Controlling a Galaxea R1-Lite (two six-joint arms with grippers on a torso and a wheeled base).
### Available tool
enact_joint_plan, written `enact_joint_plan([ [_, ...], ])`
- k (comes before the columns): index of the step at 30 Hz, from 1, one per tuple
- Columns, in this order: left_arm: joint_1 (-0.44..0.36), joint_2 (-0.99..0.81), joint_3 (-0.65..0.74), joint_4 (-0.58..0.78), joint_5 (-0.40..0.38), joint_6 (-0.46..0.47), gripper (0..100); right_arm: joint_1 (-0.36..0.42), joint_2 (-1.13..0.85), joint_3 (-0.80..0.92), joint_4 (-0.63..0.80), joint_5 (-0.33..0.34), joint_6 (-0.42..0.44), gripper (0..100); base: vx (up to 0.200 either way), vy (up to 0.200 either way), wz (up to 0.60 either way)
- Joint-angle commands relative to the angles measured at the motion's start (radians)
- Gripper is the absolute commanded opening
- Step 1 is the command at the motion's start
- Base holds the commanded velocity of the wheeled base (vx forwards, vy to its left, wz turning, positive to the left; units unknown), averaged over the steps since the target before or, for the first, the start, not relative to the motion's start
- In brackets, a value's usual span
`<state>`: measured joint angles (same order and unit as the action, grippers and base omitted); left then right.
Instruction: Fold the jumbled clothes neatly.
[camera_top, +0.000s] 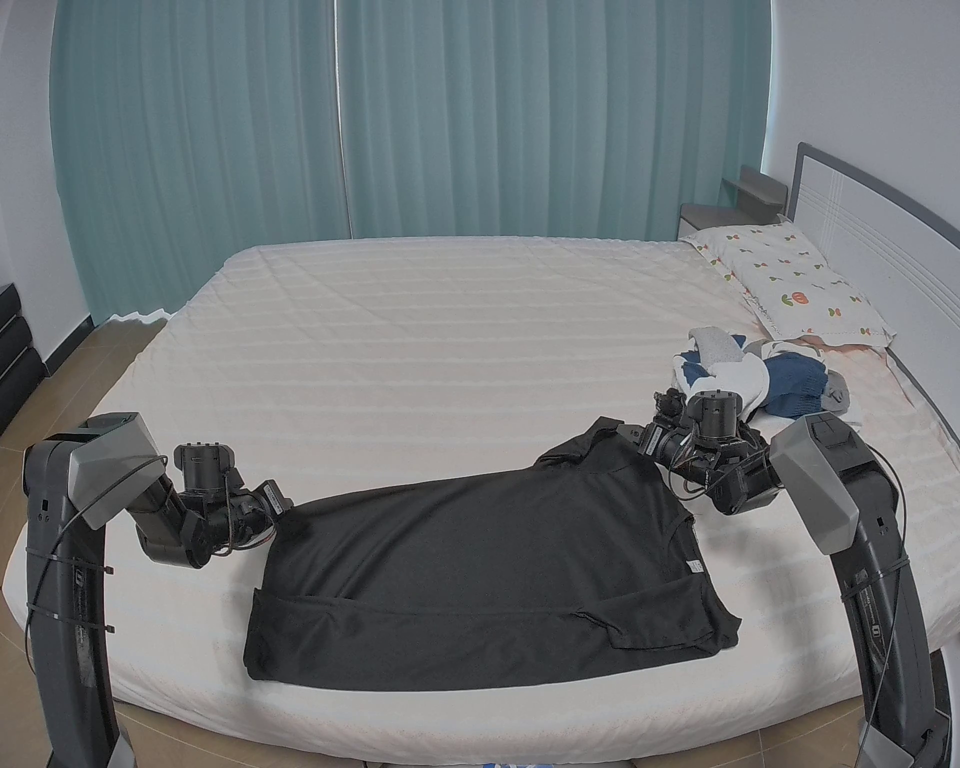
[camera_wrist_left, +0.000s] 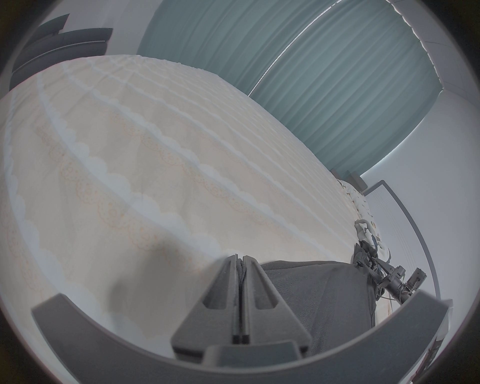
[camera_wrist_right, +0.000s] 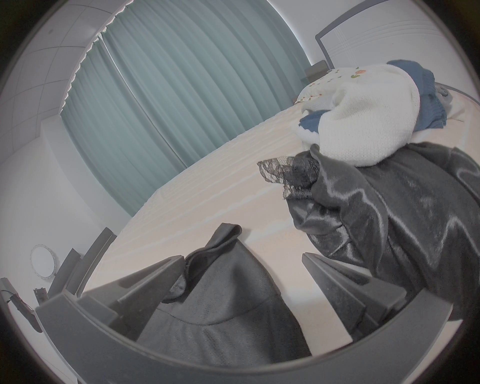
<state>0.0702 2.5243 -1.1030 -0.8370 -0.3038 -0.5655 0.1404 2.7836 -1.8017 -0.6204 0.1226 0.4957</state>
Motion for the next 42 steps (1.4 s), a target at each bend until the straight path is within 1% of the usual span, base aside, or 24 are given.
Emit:
enact_joint_plan([
  [1,0.0,-0.001,-0.001,-0.001,0.0,-0.001,0,0.001,0.017,-0.007,-0.001,0.002,0.004,100,0.0,0.0,0.0],
  [19,0.002,-0.001,-0.006,-0.001,0.0,-0.001,0,0.011,0.039,-0.007,-0.005,0.003,0.006,100,0.0,0.0,0.0],
  [20,0.002,0.001,-0.008,-0.001,0.0,-0.001,0,0.011,0.039,-0.007,-0.009,0.003,0.006,0,0.0,0.0,0.0],
  [24,0.002,0.001,-0.008,-0.001,0.0,-0.002,0,0.01,0.037,-0.004,-0.013,0.003,0.014,0,0.0,0.0,0.0],
  [26,0.003,0.001,-0.009,-0.001,0.0,-0.001,0,0.008,0.031,-0.001,-0.015,0.0,0.037,0,0.0,0.0,0.0],
  [32,0.003,-0.002,-0.011,-0.001,0.0,-0.001,0,0.002,0.004,0.033,-0.027,-0.003,0.06,0,0.0,0.0,0.0],
  [36,0.005,-0.009,-0.012,-0.001,0.002,-0.001,0,0.002,-0.021,0.094,-0.081,-0.003,0.073,0,0.0,0.0,0.0],
  [37,0.005,-0.016,-0.012,-0.001,0.002,-0.008,0,0.001,-0.039,0.14,-0.134,-0.001,0.078,0,0.0,0.0,0.0],
  [38,0.005,-0.021,-0.012,-0.001,0.002,-0.013,0,-0.001,-0.049,0.156,-0.151,-0.001,0.078,0,0.0,0.0,0.0],
  [42,0.006,-0.027,-0.011,-0.024,0.003,-0.022,0,-0.002,-0.073,0.197,-0.185,-0.001,0.079,0,0.0,0.0,0.0],
])
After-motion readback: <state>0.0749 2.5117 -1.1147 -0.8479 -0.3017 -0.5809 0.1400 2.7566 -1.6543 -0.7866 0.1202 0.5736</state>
